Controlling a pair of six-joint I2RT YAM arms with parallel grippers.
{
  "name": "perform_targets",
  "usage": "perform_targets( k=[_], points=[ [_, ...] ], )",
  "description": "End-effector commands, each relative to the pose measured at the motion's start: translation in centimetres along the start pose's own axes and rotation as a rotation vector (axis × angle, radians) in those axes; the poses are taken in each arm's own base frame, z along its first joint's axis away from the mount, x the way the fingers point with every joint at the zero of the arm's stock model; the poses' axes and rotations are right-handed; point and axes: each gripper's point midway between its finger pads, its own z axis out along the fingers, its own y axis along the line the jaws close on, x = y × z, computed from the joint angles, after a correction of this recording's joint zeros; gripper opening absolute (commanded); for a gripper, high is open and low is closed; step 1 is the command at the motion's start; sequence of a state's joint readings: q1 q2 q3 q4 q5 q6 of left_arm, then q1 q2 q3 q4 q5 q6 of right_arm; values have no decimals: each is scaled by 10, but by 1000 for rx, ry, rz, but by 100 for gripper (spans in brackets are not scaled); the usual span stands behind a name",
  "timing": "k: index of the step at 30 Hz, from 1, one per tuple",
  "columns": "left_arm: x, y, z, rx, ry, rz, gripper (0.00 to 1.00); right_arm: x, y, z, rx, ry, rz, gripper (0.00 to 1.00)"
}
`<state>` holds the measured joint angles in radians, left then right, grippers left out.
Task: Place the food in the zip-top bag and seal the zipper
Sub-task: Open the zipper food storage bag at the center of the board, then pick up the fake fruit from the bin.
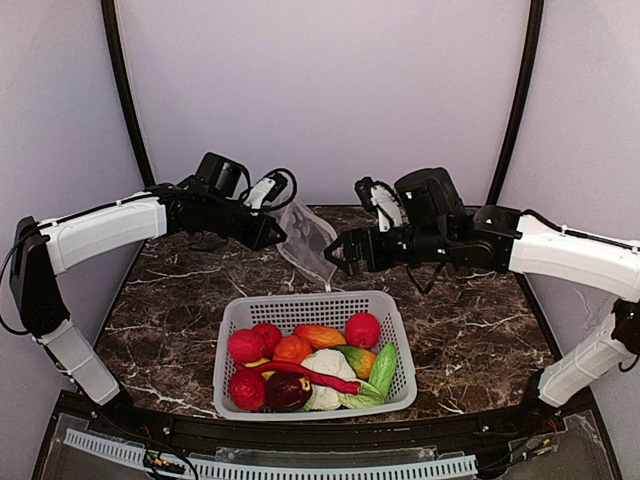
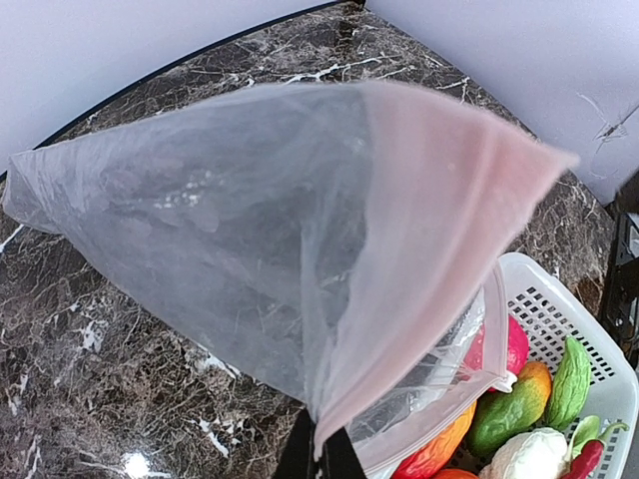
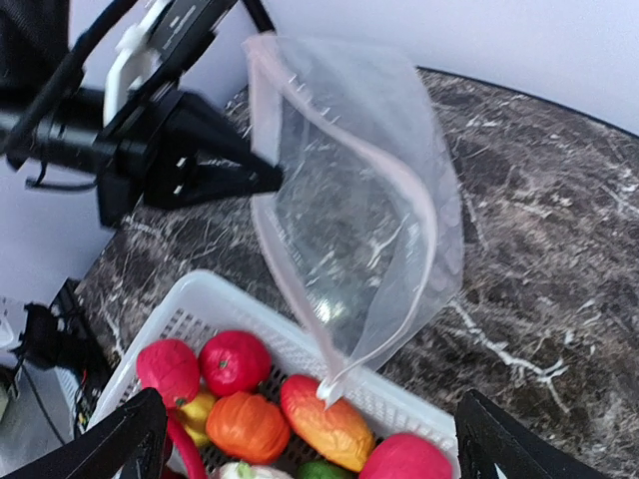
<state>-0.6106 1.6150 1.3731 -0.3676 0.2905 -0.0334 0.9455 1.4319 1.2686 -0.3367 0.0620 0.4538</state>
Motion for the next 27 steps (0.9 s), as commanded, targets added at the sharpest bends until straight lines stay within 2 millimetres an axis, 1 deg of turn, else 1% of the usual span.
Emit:
perform_targets(
  k=[1,3,7,10,13,15,18,27],
  points=[
    [-5,-1,-9,-1,-23,-13,1,61,31,-8,-110,181,4,99],
    [-5,-1,-8,0,-21,-17,1,82,45,-9,-143,229,7,99],
    [-5,-2,-8,7,-23,-27,1,114,73,-8,-183,308,8,99],
    [-5,-2,-9,7,-26,-28,1,137,94,-4,-210,372,4,98],
    [-5,-2,-8,4,-27,-28,1,158,112,1,-226,423,-15,98],
    [-5,-1,-8,3,-27,-31,1,168,118,6,-225,450,-22,97],
    [-5,-2,-7,10,-25,-34,1,178,124,11,-216,477,-41,97],
    [-5,-1,-8,4,-26,-32,1,190,138,15,-243,512,-83,93]
  ],
)
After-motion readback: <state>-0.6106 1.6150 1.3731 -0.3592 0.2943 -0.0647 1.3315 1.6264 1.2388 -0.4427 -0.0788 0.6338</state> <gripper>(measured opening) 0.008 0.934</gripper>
